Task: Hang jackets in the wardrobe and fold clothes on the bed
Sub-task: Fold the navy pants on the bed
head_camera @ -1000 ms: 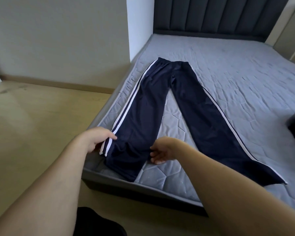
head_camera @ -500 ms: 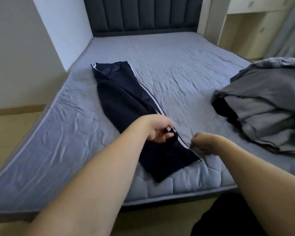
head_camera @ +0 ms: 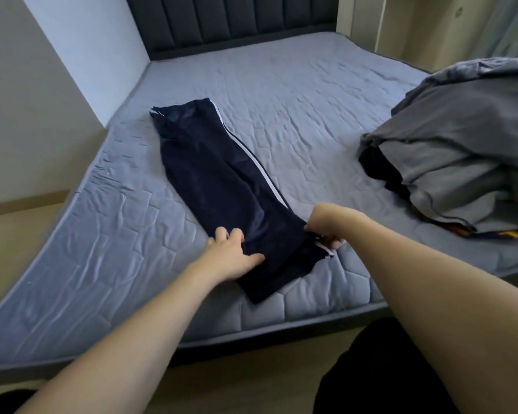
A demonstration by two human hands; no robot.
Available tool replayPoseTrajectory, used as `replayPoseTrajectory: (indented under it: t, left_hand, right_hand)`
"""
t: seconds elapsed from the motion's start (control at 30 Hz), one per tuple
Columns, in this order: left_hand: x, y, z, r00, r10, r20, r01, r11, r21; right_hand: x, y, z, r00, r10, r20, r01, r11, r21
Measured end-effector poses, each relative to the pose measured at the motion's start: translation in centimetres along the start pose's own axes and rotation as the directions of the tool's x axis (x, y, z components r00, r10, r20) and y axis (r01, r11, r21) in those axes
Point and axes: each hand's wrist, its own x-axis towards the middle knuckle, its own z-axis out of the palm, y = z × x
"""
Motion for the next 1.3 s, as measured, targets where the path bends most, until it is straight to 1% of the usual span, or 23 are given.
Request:
replayPoseTrajectory:
  t: [0.03, 0.1, 0.17, 0.23, 0.3, 0.37, 0.43, 0.5, 0.6, 0.67, 0.73, 0.77, 0.83, 0.9, 0.93, 0.97, 1.03, 1.13, 1.23, 1.3]
  left_hand:
    - [-0.4, 0.1, 0.0, 0.999, 0.021, 0.025, -0.022, 1.0, 0.021]
    - [-1.0, 0.4, -0.7, 0.998, 0.033, 0.059, -0.033, 0.999, 0.002]
    - [-1.5, 0.6, -1.6, 0.998, 0.059, 0.023, -0.059, 0.998, -0.01]
    - [-2.0, 0.8, -2.5, 0.997, 0.078, -0.027, -0.078, 0.997, 0.018]
    - [-2.5, 0.8, -2.8, 0.997, 0.064, -0.031, -0.065, 0.997, -0.037]
    - [-2.8, 0.6, -2.7, 0.998, 0.054, 0.029, -0.05, 0.993, -0.111]
    - [-3.0, 0.4, -2.3, 0.991, 0.075, 0.107, -0.064, 0.992, -0.108]
    - [-3.1, 0.4, -2.1, 0.984, 0.095, 0.151, -0.081, 0.992, -0.1]
    - [-2.2, 0.2, -2.7, 0.984, 0.069, 0.165, -0.054, 0.994, -0.094]
    - [-0.7, -0.3, -3.7, 0.995, 0.034, 0.097, -0.028, 0.998, -0.063]
    - [1.9, -1.2, -4.8, 1.0, -0.011, 0.001, 0.011, 1.0, -0.028]
    - [3.6, -2.0, -5.2, 0.998, -0.05, -0.029, 0.049, 0.999, -0.021]
    - [7.5, -4.0, -5.6, 0.99, -0.129, -0.059, 0.127, 0.991, -0.039]
    - [11.6, -6.2, -5.6, 0.979, -0.187, -0.078, 0.18, 0.98, -0.089]
    - [13.4, -7.2, -5.7, 0.974, -0.208, -0.091, 0.198, 0.974, -0.107]
    - [15.2, -8.3, -5.8, 0.969, -0.222, -0.108, 0.211, 0.971, -0.109]
    - [18.4, -10.0, -6.3, 0.962, -0.234, -0.14, 0.229, 0.972, -0.05]
    - [23.3, -11.7, -8.3, 0.954, -0.23, -0.192, 0.243, 0.969, 0.048]
    - [28.8, -13.2, -12.2, 0.939, -0.235, -0.253, 0.246, 0.969, 0.011]
    - [32.6, -14.6, -14.9, 0.919, -0.26, -0.295, 0.25, 0.966, -0.072]
  right_hand:
    - [-0.2, -0.2, -0.2, 1.0, 0.006, 0.014, -0.006, 1.0, 0.005]
    - [-0.6, -0.5, -0.7, 0.995, 0.026, 0.092, -0.033, 0.996, 0.077]
    - [-1.3, -0.9, -1.1, 0.984, 0.057, 0.166, -0.074, 0.993, 0.094]
    - [-1.7, -1.0, -1.5, 0.975, 0.093, 0.203, -0.101, 0.994, 0.029]
    - [-1.9, -0.5, -1.5, 0.962, 0.144, 0.233, -0.138, 0.989, -0.045]
    - [-1.9, 0.1, -1.1, 0.943, 0.186, 0.277, -0.169, 0.982, -0.083]
    - [-1.8, 0.5, -0.6, 0.929, 0.195, 0.314, -0.183, 0.981, -0.067]
    - [-1.7, 0.7, 0.1, 0.926, 0.188, 0.327, -0.174, 0.982, -0.071]
    - [-1.9, 0.2, 0.2, 0.921, 0.189, 0.34, -0.131, 0.974, -0.187]
    - [-1.8, -0.9, -0.4, 0.931, 0.196, 0.307, -0.103, 0.95, -0.295]
    - [-1.1, -2.8, -0.7, 0.957, 0.167, 0.236, -0.07, 0.926, -0.371]
    - [-0.2, -4.0, -0.5, 0.978, 0.114, 0.177, -0.043, 0.931, -0.362]
    - [3.0, -6.6, 0.2, 0.999, -0.049, 0.025, 0.054, 0.961, -0.272]
    - [6.8, -9.2, 1.1, 0.985, -0.147, -0.088, 0.129, 0.975, -0.18]
    - [8.9, -10.4, 1.4, 0.975, -0.183, -0.125, 0.159, 0.971, -0.176]
    - [10.9, -11.8, 1.5, 0.966, -0.21, -0.149, 0.18, 0.965, -0.189]
    - [14.3, -14.4, 1.5, 0.957, -0.23, -0.176, 0.193, 0.96, -0.204]
    - [18.6, -18.5, 0.5, 0.943, -0.253, -0.215, 0.223, 0.963, -0.154]
    - [22.9, -22.4, -1.0, 0.917, -0.319, -0.238, 0.276, 0.941, -0.198]
    - [25.8, -24.7, -1.8, 0.893, -0.387, -0.23, 0.335, 0.912, -0.236]
